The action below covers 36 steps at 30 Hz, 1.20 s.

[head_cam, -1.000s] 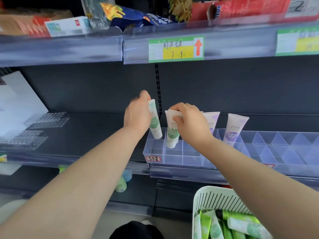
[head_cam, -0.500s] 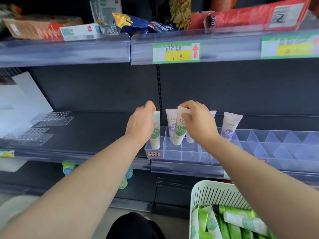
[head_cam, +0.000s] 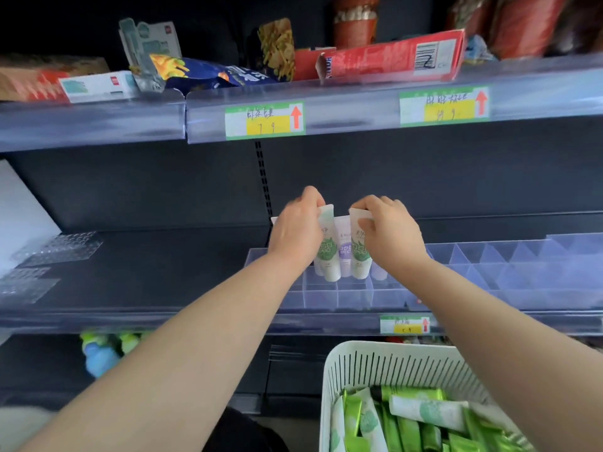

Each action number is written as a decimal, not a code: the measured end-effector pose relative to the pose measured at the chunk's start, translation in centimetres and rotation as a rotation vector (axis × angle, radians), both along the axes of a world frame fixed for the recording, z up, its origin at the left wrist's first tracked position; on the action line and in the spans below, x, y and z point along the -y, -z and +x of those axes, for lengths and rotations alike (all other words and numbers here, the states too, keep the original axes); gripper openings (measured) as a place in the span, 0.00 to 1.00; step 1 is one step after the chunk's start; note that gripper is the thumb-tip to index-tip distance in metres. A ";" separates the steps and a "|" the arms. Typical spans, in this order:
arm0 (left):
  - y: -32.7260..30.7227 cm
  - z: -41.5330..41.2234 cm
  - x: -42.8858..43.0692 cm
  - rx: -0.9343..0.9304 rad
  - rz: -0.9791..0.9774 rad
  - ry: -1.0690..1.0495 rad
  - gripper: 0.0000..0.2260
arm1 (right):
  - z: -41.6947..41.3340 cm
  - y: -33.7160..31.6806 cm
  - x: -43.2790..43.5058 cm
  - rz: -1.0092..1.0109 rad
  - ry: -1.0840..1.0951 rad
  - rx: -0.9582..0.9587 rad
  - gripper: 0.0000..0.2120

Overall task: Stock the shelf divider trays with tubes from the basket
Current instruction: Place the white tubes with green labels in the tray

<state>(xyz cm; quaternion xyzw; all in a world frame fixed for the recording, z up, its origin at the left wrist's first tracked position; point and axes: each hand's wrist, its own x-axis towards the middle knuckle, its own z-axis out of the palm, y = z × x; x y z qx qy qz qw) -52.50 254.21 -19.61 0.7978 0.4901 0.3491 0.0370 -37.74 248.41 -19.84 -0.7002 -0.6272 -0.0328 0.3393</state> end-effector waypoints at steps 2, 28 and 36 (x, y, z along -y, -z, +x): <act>0.4 1.4 0.1 0.001 -0.013 0.004 0.09 | 1.2 0.2 0.2 -0.004 0.025 0.032 0.13; 3.0 5.3 1.1 -0.193 -0.164 0.104 0.16 | 4.3 4.3 0.6 -0.168 0.078 0.305 0.25; 2.0 5.1 3.1 -0.200 -0.052 0.083 0.17 | 4.1 3.9 3.0 -0.070 0.077 0.316 0.24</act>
